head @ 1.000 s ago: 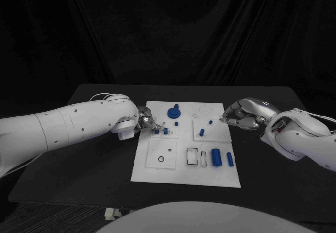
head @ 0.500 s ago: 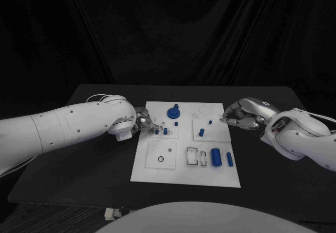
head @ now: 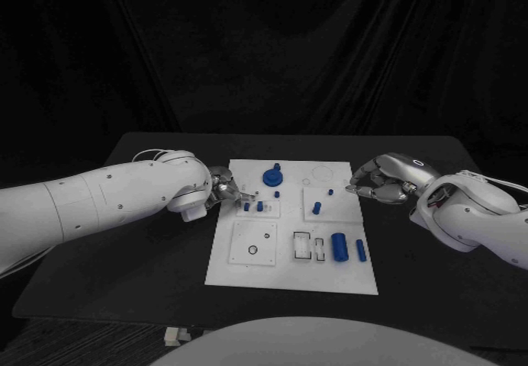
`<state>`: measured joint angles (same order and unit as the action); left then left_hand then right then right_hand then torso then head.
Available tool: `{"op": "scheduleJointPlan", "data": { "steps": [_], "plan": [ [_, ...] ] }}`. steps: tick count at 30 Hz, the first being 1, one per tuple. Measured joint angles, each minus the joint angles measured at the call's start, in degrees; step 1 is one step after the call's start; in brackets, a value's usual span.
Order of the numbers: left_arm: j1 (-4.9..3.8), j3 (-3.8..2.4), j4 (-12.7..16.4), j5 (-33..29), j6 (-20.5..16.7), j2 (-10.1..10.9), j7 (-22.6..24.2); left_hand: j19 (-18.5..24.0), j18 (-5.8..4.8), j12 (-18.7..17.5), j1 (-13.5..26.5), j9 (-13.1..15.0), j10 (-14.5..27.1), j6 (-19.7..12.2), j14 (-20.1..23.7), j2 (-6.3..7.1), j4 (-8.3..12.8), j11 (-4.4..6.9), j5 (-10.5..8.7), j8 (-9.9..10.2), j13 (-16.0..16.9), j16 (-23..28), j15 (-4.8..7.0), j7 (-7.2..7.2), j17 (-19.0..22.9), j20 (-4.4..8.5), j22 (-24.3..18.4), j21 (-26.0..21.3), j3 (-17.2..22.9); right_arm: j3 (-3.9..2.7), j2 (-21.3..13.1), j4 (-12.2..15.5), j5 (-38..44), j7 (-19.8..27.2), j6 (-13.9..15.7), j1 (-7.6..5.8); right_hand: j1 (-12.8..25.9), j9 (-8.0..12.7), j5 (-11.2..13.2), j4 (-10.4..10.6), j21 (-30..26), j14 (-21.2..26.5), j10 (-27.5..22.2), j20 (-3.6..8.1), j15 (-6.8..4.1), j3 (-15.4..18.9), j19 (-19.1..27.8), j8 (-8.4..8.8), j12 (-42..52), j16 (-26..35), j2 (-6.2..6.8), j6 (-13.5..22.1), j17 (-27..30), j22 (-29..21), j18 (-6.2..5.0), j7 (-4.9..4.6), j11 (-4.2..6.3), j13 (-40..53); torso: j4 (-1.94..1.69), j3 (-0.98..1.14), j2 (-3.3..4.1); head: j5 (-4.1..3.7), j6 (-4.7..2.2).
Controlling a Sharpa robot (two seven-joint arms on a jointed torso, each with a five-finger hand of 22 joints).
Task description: Assemble the parts on the task board
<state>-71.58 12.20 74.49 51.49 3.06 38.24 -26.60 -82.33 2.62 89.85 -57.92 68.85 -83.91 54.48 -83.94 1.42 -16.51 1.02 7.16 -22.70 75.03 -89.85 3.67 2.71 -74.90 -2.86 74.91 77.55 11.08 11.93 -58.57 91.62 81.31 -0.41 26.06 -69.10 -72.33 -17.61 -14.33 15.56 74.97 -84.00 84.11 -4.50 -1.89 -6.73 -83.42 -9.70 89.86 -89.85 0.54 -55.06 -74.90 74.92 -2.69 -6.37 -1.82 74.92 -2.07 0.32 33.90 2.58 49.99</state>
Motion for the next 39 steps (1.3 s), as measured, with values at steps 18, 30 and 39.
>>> {"op": "scheduleJointPlan", "data": {
  "steps": [18,30,39],
  "plan": [
    [-2.26,-0.03,-0.17,6.11,-19.97,2.27,26.42,6.75,0.95,-8.5,-11.92,-4.37,8.38,-15.29,0.04,-0.33,0.94,-4.48,-1.17,3.47,-0.01,1.42,-4.36,4.77,-0.05,-3.29,0.0,-5.8,-11.03,0.0,-0.78,0.27,-0.01,0.03,0.3,0.0,-0.16,-0.05,0.0,0.0,-0.66,0.0,0.0,0.0,0.0,0.0,0.42,0.0,0.0,0.0,-0.16,0.0,0.0,-0.01,-0.01,0.0,0.0,0.0,0.02,-0.01,0.0,-0.03,0.0],
    [-0.93,0.01,-5.05,30.37,-27.18,-1.34,38.59,7.25,2.25,-65.13,-30.23,-42.16,57.91,-21.48,4.49,5.0,3.72,-6.94,0.66,19.16,-45.8,7.0,-5.28,-3.52,0.24,-4.71,0.04,-7.88,-1.22,0.0,-0.89,0.69,-0.15,0.38,1.08,0.0,-0.15,-0.04,-0.27,0.0,-0.66,0.0,0.0,0.0,0.0,0.0,0.42,0.0,0.0,0.0,-0.15,0.0,0.0,-0.01,-0.01,0.0,0.0,-0.01,0.04,0.0,-0.04,-0.39,0.0],
    [0.69,0.02,-8.3,45.3,-27.08,-5.76,38.29,5.72,2.23,-66.78,-35.0,-49.21,51.69,-12.78,4.81,7.11,6.25,-3.26,1.91,18.47,-56.54,8.94,-2.34,-6.12,3.79,-1.82,0.04,-10.21,0.25,0.0,-0.36,0.62,-0.24,0.6,1.24,0.02,-0.15,-0.04,-0.27,0.0,-0.66,0.0,0.0,0.0,0.0,0.0,0.42,0.0,0.0,0.0,-0.15,0.0,-0.04,0.01,0.0,0.0,0.0,-0.01,0.04,-0.08,0.13,-0.12,0.0]
  ]
}}
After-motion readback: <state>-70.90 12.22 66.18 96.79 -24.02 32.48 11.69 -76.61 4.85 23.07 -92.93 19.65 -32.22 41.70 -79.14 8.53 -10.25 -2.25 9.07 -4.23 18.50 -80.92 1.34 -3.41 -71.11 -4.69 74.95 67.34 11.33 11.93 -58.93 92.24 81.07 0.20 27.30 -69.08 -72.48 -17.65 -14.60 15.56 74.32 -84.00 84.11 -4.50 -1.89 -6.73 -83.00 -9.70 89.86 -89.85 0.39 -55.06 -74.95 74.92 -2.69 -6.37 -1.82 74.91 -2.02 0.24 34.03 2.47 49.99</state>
